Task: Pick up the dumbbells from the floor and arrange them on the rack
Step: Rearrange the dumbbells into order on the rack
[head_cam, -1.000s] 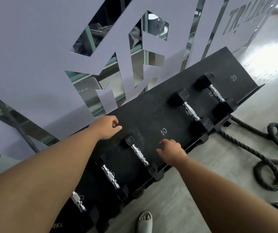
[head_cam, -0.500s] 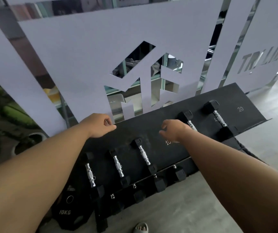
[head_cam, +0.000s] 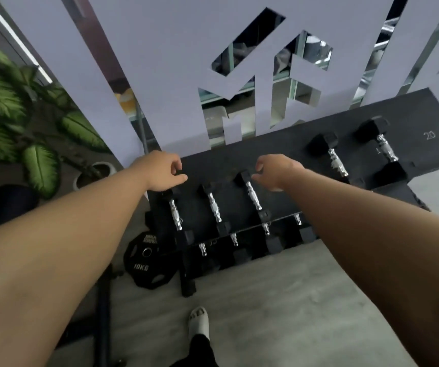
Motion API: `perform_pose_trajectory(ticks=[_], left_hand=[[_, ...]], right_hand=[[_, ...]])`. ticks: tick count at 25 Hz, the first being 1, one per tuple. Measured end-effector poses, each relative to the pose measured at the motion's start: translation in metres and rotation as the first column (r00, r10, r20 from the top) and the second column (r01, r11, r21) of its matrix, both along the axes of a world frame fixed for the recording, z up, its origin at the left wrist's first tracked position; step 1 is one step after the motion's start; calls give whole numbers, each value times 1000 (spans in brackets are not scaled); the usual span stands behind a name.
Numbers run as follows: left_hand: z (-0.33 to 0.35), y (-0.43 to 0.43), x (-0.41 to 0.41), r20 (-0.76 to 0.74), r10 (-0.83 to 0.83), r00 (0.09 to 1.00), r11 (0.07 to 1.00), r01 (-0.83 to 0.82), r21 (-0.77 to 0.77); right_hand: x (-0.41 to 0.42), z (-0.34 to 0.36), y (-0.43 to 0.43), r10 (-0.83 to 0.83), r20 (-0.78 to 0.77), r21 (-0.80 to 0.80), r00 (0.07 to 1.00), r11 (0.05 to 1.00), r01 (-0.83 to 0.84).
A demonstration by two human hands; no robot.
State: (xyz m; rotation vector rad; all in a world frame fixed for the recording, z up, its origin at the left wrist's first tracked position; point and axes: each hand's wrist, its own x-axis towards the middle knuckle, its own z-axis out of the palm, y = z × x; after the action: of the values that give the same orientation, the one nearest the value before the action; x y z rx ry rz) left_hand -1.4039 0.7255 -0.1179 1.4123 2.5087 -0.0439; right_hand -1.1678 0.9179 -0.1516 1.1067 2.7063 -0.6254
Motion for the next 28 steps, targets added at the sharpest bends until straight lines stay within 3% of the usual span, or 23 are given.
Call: perform_pose_trajectory(ticks=[4, 6, 13, 21, 24, 28], left_hand=[[-32, 1, -31, -37, -50, 998, 988, 44, -146], [-55, 7, -58, -2, -56, 998, 989, 55, -137], [-155, 37, -156, 82, -180, 980, 970, 190, -154], [-244, 65, -238, 104, -221, 970, 910, 243, -335], [-276, 64, -247, 178, -209, 961, 908, 259, -330], [-298, 63, -251, 222, -182, 958, 932, 240, -270]], right_hand=[[-22, -39, -21, -73, 1, -120, 997, 990, 73], [-41, -73, -38, -149, 13, -220, 989, 964, 148], [-145, -194, -119, -500, 97, -533, 861, 704, 469], [-242, -281, -155, -717, 249, -573, 651, 432, 696], [-257, -304, -171, -734, 339, -591, 589, 321, 740], [-269, -318, -183, -797, 333, -615, 504, 222, 757]])
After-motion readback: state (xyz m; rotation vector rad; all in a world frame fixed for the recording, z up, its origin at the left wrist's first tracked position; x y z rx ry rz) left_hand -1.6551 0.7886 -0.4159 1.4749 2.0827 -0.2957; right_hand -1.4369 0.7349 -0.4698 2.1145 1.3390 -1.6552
